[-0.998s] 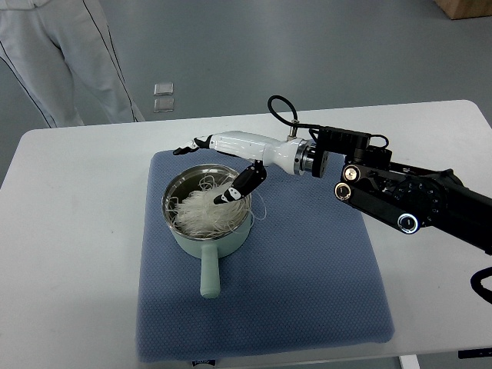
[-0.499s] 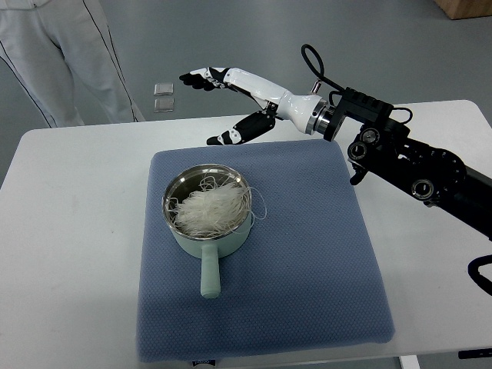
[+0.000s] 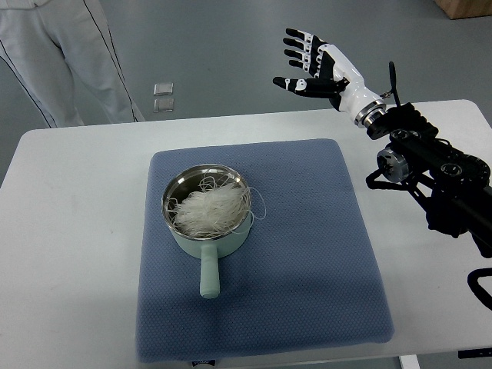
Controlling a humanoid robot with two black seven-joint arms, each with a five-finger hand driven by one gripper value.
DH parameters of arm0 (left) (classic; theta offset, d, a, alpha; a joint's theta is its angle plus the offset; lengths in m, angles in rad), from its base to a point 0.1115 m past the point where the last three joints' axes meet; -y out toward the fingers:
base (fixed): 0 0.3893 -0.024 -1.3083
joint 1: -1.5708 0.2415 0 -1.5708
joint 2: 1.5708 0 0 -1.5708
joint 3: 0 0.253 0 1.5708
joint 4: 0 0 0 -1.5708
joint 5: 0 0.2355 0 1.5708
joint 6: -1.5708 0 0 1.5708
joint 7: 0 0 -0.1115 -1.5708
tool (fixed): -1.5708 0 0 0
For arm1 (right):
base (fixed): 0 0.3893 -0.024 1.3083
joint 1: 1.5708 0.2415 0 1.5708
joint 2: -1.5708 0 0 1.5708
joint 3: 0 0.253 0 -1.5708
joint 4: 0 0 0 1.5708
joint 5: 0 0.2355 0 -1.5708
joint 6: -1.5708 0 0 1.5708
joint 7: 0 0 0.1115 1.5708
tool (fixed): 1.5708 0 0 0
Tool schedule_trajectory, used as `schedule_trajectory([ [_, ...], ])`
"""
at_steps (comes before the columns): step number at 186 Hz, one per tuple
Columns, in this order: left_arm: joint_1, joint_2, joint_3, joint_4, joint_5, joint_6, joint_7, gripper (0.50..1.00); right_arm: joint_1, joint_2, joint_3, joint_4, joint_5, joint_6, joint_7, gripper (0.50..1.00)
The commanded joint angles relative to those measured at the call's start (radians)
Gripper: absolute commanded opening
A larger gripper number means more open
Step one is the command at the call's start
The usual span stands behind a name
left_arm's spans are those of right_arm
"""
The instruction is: Put vermicelli into pot with right hand
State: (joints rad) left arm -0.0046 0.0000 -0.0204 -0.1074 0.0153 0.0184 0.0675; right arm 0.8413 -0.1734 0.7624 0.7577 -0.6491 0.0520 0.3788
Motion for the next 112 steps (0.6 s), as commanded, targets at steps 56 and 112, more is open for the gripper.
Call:
schedule_trajectory([
  [56, 0.0, 0.0, -0.001, 0.0, 0.0, 0.0, 0.0, 1.0, -0.016, 0.009, -0.003, -0.136, 0.427, -0.029, -0.089, 0.899],
  [112, 0.0, 0.0, -0.001, 0.0, 0.0, 0.0, 0.0, 1.0, -0.033, 0.011, -0.012, -0.135, 0.433, -0.112, -0.075, 0.924],
])
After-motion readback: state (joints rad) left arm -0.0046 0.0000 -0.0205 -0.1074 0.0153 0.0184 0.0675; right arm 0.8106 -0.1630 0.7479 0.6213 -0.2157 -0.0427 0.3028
